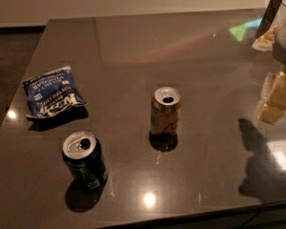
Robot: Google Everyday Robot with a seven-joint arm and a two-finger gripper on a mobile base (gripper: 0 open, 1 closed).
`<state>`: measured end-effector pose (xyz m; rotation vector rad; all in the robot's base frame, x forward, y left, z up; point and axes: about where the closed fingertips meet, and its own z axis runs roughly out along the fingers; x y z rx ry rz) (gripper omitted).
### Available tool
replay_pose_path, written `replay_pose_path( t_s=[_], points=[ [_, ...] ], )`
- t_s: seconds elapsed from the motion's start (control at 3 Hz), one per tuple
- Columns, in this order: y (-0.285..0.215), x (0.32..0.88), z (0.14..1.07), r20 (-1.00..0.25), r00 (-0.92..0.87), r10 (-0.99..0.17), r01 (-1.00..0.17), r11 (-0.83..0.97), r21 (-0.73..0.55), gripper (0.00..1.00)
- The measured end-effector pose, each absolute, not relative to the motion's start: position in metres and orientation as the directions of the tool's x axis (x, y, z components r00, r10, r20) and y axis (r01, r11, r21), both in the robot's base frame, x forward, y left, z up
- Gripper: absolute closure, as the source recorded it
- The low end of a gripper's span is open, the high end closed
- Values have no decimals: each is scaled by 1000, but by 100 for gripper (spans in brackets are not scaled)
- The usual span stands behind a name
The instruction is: Move pepsi can near orange can
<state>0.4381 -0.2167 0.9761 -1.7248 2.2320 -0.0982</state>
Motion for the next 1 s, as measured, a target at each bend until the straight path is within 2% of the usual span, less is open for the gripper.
replay_pose_path(
  t_s=[0.33, 0.67, 1.0],
  points=[
    [-214, 440, 978, -209, -214, -954, -932, 263, -249, 0],
    [-189, 451, 985, -250, -142, -958, -943, 208, -261, 0],
    [-143, 455, 993, -306, -15, -952, -963, 97, -252, 0]
  ],
)
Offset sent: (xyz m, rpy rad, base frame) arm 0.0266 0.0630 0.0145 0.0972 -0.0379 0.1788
